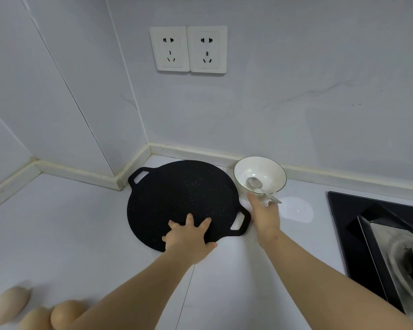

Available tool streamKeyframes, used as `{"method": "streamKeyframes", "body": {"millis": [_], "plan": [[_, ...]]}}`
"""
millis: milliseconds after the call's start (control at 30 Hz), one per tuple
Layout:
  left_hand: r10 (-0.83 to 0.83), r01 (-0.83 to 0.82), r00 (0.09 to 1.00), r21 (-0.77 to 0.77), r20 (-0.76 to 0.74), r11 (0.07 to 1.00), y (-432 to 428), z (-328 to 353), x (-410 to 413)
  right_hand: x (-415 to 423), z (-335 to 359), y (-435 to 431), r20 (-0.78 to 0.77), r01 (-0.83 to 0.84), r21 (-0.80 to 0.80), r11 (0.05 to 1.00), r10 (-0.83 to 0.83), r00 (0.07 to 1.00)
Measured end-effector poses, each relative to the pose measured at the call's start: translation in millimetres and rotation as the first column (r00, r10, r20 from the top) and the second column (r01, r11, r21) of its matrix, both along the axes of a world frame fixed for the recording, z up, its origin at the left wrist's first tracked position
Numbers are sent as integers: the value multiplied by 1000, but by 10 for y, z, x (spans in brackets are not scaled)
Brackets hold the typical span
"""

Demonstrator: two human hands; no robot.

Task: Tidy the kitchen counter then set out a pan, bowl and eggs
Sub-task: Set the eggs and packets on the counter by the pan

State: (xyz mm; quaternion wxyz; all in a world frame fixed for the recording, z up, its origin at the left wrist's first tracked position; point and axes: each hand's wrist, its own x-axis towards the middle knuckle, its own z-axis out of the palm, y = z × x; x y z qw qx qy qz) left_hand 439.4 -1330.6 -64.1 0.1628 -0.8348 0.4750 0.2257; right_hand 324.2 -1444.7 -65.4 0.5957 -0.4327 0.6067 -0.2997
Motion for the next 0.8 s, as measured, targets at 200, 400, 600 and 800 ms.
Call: {"method": "streamKeyframes", "body": {"millis": [200,400,600,800], "plan": [[-67,67,998,-32,9,997,-16,-83,41,-38,84,-255,343,148,159,976,-195,919],[-47,49,998,-30,43,998,-52,-112,-20,-90,150,-305,344,248,245,937,-323,882],[22,-18,998,-58,63,998,-131,-146,-137,-333,160,-361,304,354,176,919,-392,868],[65,-62,997,-79,37,995,-187,-141,-198,-497,191,-416,314,427,181,886,-463,829]]}}
